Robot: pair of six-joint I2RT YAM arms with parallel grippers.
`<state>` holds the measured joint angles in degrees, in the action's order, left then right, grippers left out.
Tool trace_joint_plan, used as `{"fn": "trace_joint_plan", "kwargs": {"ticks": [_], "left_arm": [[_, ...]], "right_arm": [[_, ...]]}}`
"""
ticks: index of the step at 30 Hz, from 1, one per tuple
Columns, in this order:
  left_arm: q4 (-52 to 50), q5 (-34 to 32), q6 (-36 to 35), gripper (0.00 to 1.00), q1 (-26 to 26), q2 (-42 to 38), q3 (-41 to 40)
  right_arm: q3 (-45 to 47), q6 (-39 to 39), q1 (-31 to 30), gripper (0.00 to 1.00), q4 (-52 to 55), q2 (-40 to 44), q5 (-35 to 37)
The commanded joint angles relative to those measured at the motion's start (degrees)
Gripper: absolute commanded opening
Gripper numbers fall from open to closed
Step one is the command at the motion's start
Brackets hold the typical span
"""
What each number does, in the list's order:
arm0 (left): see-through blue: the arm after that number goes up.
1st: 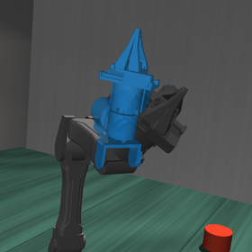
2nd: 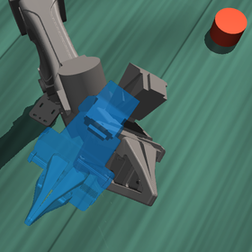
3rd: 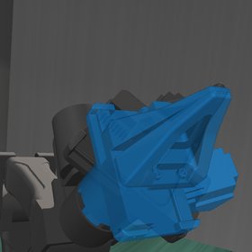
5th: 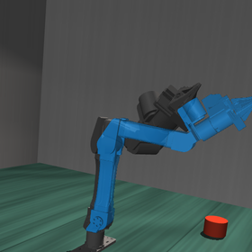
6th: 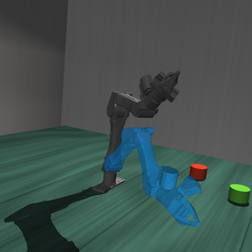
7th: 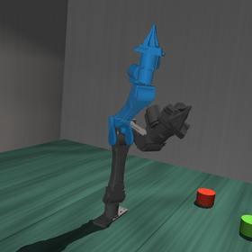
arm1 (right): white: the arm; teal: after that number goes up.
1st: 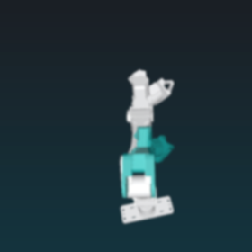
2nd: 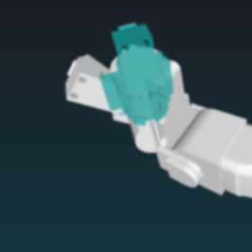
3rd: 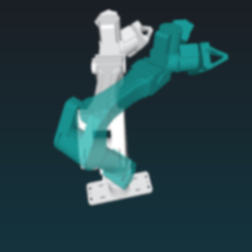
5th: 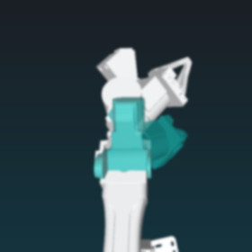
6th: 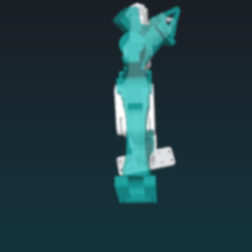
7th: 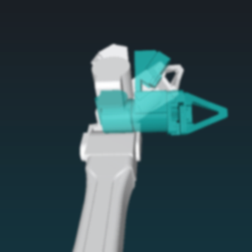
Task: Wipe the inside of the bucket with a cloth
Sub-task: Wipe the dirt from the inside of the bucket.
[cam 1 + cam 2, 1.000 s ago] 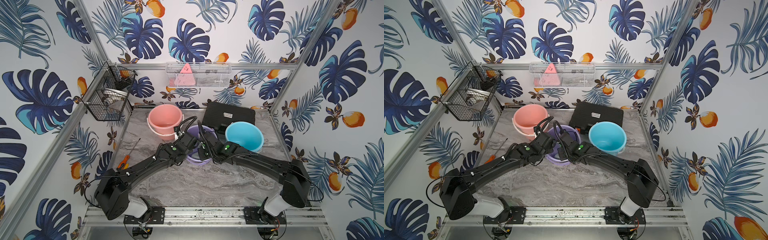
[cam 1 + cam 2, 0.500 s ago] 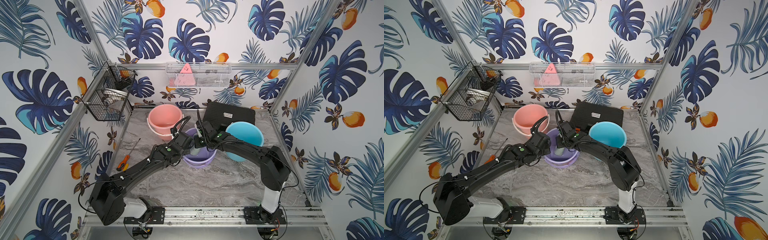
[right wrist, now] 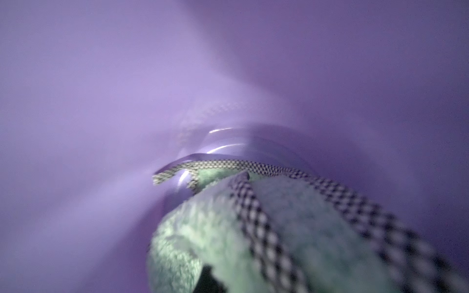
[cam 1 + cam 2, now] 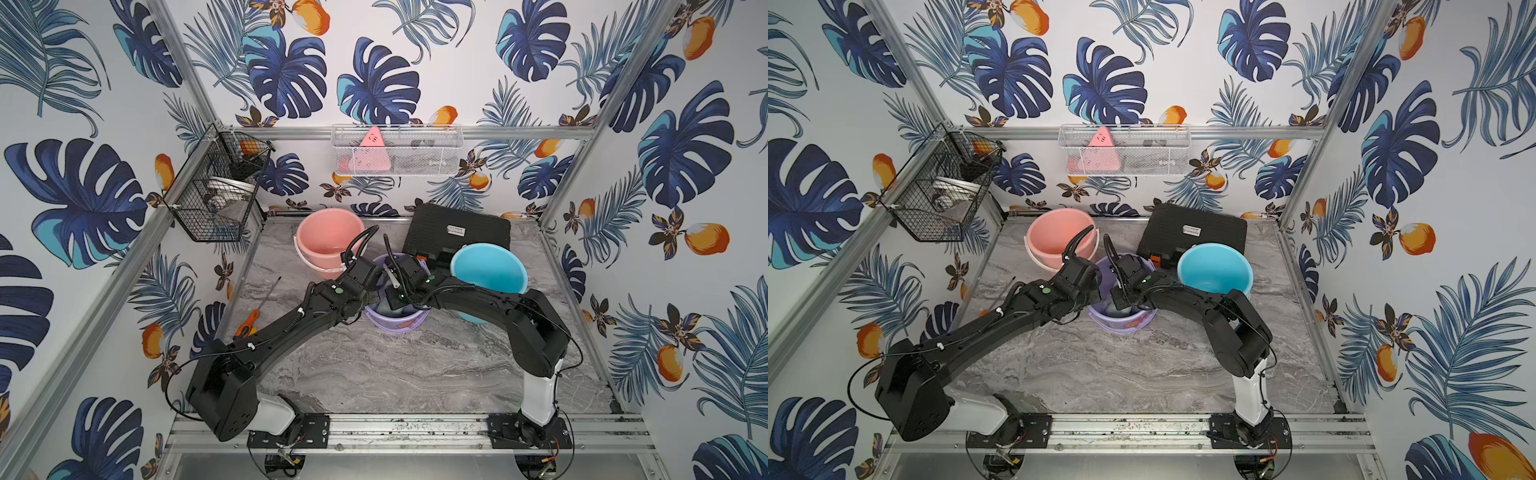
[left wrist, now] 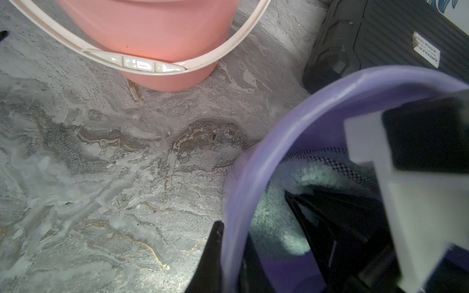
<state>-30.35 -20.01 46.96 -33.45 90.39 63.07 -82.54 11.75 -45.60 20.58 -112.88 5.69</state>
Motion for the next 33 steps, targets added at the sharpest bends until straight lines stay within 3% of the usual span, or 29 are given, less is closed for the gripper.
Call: {"fn": "trace_joint_plan", "kwargs": {"ticks": [1,12,18,21,27,33], "left_arm": [[-1.6,1.9,-1.9,0.0,0.0,0.3,-0.7],[-0.1,4.1,-3.1,0.0,0.0,0.8,-3.1],[-0.1,3.0,-3.4,0.0,0.0,0.6,-3.9],[0.2,2.4,-3.4,0.0,0.1,0.6,-4.0],[0.2,2.5,-4.0,0.0,0.9,1.7,-2.8],[-0.4,2.6,-4.2,0.0,1.4,2.2,-1.7]], "right_arm": [[-3.5,0.5,0.1,0.0,3.2,-2.6,6.4],[-19.1,11.9,0.7,0.0,16.8,-17.9,25.8],[-21.2,16.5,2.4,0.0,22.8,-21.1,24.6],[-19.6,17.7,2.9,0.0,24.2,-20.8,19.8],[-15.9,16.2,3.2,0.0,23.2,-18.8,-0.3],[-8.7,12.6,3.3,0.0,10.4,-11.6,-24.5]]}}
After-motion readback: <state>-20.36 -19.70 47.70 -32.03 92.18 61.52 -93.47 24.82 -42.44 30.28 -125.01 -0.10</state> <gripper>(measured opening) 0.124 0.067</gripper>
